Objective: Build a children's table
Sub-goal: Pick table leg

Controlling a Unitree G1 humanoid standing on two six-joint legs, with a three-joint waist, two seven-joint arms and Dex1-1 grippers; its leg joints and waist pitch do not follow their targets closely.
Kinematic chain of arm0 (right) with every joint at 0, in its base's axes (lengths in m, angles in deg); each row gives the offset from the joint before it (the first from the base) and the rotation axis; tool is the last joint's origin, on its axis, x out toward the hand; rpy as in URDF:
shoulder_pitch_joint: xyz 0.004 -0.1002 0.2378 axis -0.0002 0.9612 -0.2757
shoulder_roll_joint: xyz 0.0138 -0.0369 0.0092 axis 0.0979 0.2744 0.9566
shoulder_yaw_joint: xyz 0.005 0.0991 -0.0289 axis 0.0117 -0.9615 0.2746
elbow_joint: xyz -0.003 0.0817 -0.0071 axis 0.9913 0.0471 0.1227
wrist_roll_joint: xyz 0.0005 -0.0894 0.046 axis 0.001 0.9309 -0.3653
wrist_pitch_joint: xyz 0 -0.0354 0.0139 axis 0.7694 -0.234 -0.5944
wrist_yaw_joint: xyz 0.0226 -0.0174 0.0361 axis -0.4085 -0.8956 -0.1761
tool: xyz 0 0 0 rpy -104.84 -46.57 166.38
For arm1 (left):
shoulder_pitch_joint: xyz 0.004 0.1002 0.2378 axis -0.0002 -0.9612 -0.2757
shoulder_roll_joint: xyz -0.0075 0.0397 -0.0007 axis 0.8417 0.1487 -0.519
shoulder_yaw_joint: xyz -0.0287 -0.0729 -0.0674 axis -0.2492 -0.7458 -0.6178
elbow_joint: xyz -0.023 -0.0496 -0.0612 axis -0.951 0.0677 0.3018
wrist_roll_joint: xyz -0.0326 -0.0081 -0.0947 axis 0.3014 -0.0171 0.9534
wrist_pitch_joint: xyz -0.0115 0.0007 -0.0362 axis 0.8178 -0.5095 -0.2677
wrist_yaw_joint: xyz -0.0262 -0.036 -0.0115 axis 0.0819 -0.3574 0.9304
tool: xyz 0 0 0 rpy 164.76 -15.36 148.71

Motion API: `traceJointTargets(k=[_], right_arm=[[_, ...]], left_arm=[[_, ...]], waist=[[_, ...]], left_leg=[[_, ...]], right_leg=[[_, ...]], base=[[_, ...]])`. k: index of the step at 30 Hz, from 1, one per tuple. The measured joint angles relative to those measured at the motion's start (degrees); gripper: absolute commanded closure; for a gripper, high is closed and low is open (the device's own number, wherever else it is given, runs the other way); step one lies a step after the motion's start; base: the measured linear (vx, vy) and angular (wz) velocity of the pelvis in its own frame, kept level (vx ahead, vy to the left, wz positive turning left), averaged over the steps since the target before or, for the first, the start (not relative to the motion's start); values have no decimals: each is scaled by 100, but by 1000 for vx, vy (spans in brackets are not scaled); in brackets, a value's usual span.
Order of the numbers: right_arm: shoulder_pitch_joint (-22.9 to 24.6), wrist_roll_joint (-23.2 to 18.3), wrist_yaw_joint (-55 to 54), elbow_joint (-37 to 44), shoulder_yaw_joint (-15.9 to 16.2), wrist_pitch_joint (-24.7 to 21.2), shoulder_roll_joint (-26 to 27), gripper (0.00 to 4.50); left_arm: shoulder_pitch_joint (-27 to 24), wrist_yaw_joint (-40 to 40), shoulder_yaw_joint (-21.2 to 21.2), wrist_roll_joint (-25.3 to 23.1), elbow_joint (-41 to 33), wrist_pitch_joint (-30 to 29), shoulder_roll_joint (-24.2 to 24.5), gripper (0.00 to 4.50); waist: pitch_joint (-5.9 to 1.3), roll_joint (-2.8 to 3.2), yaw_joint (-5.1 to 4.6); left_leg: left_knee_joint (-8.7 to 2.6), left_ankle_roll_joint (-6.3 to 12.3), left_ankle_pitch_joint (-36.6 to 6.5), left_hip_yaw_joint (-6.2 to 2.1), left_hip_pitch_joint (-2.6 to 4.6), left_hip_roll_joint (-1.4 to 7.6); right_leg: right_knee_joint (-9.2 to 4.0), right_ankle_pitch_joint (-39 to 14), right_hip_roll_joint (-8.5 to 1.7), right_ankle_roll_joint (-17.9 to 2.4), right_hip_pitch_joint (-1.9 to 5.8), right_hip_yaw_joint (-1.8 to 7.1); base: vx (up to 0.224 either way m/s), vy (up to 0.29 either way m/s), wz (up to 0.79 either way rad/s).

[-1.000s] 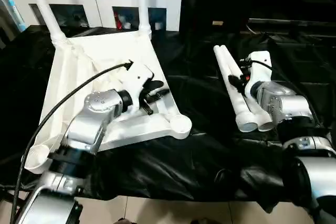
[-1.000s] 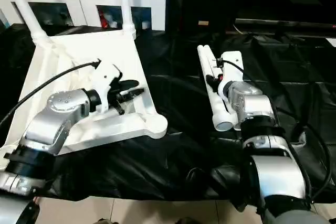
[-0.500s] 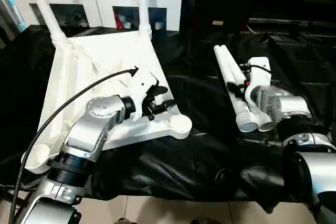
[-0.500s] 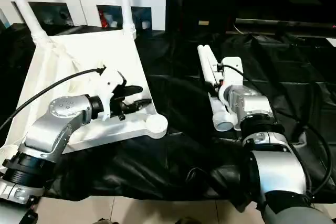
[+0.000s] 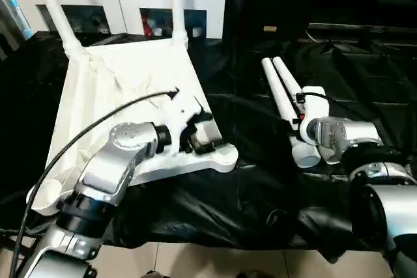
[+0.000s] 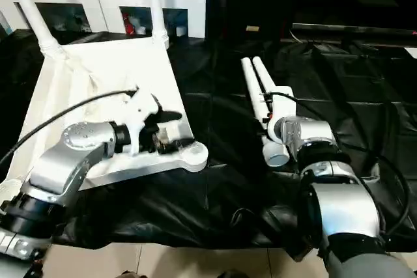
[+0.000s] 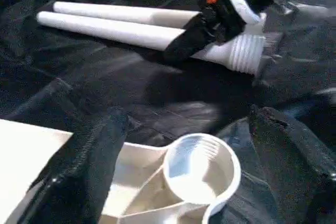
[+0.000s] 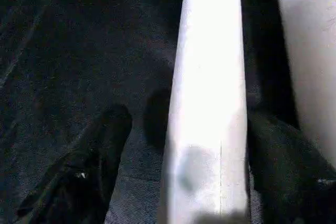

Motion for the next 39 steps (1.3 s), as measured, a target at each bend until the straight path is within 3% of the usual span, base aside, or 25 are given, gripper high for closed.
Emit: traceJointTargets(k=[15, 24, 27, 33, 39], right_arm=[[-100, -7, 123, -220, -18, -239, -33, 254], [-90, -124, 142, -287, -189, -193, -64, 268], [-18, -322, 341, -245, -371, -68, -46, 268], [479, -1342, 1388, 756, -1086, 64, 203, 268], [1314, -2057, 2655, 2251, -1055, 270, 534, 269]], left_arm=[[1, 130, 43, 0, 0, -89, 100, 0], [262, -262, -35, -22, 318, -66, -125, 0], [470, -657, -280, -34, 639, 12, -403, 0], [1143, -1437, -1112, 552, 1128, -240, -1256, 0], [1645, -1762, -1636, 1107, 1889, -481, -1746, 0]], waist=[[-5, -8, -1], [-7, -9, 7], [-6, -10, 5], [-2, -1, 17], [-4, 3, 116]], left_leg=[[5, 0, 0, -3, 20, 0], [8, 0, 0, -5, 22, -1], [11, 0, 0, -4, 18, -1], [14, 4, -1, -3, -10, 1], [20, 28, 6, -4, -31, 4]], right_leg=[[2, 0, 0, 0, 20, 1], [3, 1, 0, -2, 23, 1], [2, 2, -1, -1, 22, 2], [1, 8, 0, -8, 1, -5], [-6, 7, -1, -9, -4, -17]], base=[[0, 0, 0], [0, 0, 0], [0, 0, 0], [0, 0, 0], [0, 0, 0]])
